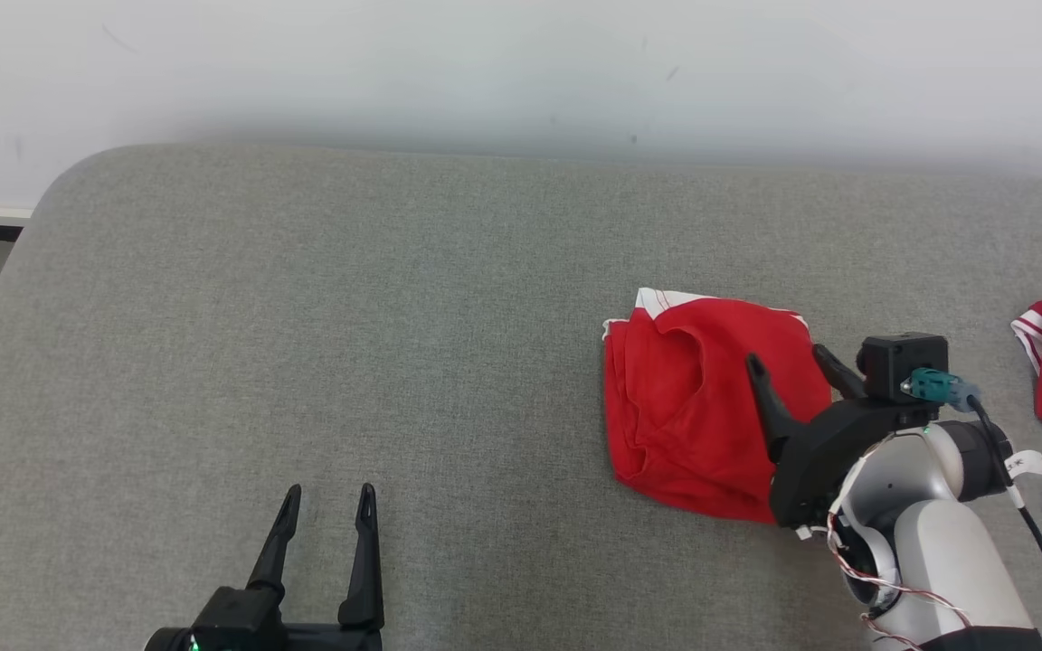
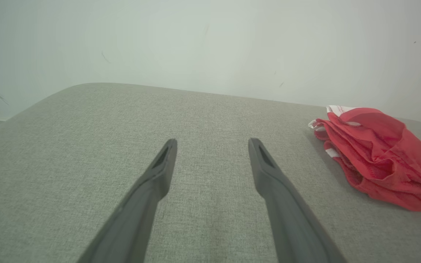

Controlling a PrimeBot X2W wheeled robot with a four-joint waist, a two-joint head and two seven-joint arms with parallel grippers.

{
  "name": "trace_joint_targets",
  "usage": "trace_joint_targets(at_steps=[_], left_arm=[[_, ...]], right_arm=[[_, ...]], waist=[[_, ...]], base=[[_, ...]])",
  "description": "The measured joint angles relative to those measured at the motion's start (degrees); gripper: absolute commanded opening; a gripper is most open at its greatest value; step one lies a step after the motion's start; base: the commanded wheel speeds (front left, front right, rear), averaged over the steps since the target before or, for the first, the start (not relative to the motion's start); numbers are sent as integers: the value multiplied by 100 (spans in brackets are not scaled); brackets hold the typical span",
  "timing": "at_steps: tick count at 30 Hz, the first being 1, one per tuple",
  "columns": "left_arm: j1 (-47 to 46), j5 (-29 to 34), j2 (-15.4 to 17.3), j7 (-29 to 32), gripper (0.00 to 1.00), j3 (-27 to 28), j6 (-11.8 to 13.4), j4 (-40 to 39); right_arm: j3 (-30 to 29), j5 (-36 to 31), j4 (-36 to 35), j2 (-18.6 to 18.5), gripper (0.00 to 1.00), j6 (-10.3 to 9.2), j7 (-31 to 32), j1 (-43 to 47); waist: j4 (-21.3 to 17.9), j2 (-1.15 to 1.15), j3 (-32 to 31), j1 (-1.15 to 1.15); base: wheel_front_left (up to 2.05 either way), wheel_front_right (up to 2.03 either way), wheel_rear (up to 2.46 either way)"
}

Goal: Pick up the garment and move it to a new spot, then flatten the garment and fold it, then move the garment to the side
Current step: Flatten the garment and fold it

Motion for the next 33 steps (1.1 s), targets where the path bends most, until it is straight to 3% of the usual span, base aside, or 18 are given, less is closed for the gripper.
trace_joint_targets(at_steps=[8,12,18,26,32,33], left_arm=[[-34,0,0,0,100,5,-2,7],[-52,0,1,0,100,7,-2,12],[-92,-27,0,0,100,-54,-2,23],[-92,-60,1,0,100,-74,8,32],[-93,-96,1,0,100,-112,37,20],[-94,-99,1,0,100,-120,49,18]], right_arm=[[182,-114,359,215,100,-1,26,-342],[454,-368,654,247,100,0,361,-723],[579,-1281,954,249,100,0,1170,-1187],[784,-1655,1167,252,100,0,1874,-1461],[810,-1857,1239,203,100,0,2011,-1557],[808,-1879,1250,186,87,0,2003,-1564]], waist=[[19,0,38,0],[14,0,76,0],[83,0,116,0],[161,0,156,0],[180,0,217,0],[182,0,227,0]], base=[[0,0,0],[0,0,0],[0,0,0],[0,0,0],[0,0,0],[0,0,0]])
